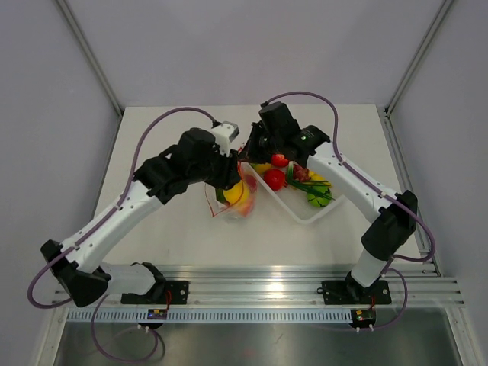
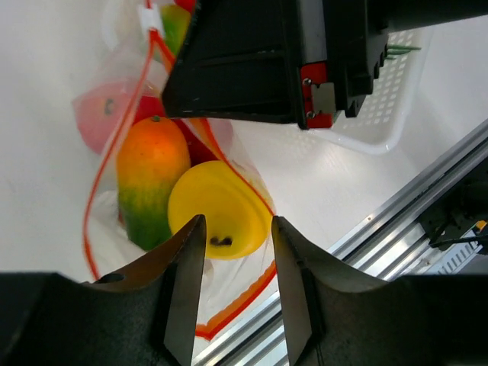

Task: Place the food in the zip-top bag and seal the zipper
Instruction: Adjust the zipper food storage bag at the center of the board.

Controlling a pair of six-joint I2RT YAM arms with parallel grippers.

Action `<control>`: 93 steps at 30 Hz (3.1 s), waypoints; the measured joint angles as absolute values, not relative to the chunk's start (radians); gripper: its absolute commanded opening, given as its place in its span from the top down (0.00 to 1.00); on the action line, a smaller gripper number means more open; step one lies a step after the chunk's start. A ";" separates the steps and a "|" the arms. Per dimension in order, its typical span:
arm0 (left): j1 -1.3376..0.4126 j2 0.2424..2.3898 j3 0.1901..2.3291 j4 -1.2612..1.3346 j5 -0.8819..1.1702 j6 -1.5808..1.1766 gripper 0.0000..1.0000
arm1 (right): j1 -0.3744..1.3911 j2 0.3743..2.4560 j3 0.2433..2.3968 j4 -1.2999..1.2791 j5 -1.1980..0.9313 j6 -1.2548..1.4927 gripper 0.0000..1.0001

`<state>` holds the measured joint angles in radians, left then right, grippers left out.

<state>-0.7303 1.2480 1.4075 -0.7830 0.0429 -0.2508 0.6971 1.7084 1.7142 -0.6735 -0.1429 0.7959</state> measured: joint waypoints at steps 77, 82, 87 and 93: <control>-0.506 0.868 1.045 -0.971 -0.040 -0.670 0.52 | 0.693 1.493 1.284 -0.372 -0.279 0.820 1.00; -0.518 0.766 0.815 -0.891 0.047 -0.800 0.56 | 0.693 1.493 1.284 -0.372 -0.279 0.820 1.00; -0.562 0.679 0.772 -0.832 0.068 -0.866 0.61 | 0.693 1.493 1.284 -0.372 -0.280 0.820 1.00; -0.601 0.638 0.771 -0.767 0.069 -0.881 0.74 | 0.693 1.496 1.287 -0.372 -0.281 0.820 1.00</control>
